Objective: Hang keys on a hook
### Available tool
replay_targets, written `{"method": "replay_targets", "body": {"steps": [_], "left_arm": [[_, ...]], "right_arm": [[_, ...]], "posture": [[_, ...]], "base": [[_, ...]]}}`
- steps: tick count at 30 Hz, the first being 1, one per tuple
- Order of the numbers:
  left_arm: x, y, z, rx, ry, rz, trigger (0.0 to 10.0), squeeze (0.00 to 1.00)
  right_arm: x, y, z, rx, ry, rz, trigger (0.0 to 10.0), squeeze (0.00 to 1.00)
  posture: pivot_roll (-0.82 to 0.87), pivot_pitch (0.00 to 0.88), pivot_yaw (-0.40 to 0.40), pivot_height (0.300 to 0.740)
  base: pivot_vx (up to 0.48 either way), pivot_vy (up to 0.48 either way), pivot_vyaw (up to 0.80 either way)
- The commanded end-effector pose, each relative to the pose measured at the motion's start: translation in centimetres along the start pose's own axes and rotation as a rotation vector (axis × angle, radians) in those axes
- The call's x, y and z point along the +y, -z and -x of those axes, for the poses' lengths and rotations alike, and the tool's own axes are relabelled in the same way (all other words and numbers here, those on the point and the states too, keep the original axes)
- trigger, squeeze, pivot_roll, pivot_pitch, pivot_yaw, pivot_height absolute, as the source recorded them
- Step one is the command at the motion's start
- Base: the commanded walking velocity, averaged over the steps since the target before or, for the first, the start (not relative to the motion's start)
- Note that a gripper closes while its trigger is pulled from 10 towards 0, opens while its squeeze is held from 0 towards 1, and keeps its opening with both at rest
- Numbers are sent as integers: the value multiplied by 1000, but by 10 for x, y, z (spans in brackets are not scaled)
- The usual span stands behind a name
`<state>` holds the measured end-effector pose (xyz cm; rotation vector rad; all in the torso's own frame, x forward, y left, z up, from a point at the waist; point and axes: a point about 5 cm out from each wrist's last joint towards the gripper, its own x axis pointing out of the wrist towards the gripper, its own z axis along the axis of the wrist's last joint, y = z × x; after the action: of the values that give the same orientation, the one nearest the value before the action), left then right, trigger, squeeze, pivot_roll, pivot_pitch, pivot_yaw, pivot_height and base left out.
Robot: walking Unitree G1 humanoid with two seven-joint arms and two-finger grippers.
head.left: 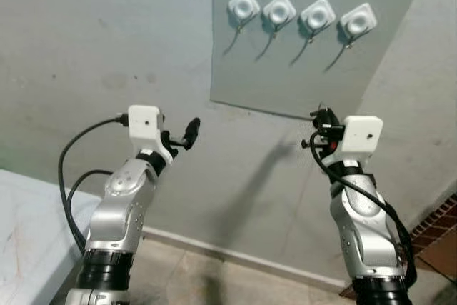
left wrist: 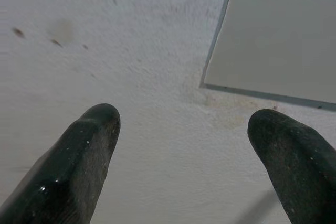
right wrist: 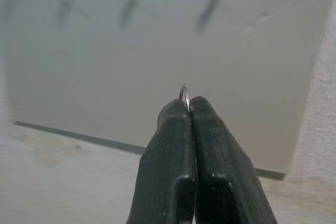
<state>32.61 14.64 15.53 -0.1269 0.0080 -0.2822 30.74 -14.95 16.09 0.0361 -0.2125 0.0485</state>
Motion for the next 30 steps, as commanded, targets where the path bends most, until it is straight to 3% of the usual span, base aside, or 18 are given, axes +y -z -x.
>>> {"method": "replay_targets", "body": {"steps": [1, 16, 22, 30], "left_arm": [[-1, -5, 1, -21, 13, -8, 10000, 0], [-1, -3, 1, -14, 7, 4, 10000, 0], [4, -1, 1, -4, -35, 90, 10000, 0], [7, -3, 0, -6, -61, 107, 10000, 0]], "right_arm": [[1, -4, -1, -16, -8, -1, 10000, 0], [3, -4, 0, -12, -16, -4, 10000, 0], [4, -4, 0, -11, -22, -7, 10000, 0], [5, -4, 0, -12, -28, -10, 10000, 0]], "posture": [[-55, 0, -11, 740], [-52, 0, -14, 740], [-51, 0, -17, 740], [-50, 0, -17, 740]], "base": [[0, -472, 0], [0, -462, 0], [0, 0, 0], [0, 385, 0]]}}
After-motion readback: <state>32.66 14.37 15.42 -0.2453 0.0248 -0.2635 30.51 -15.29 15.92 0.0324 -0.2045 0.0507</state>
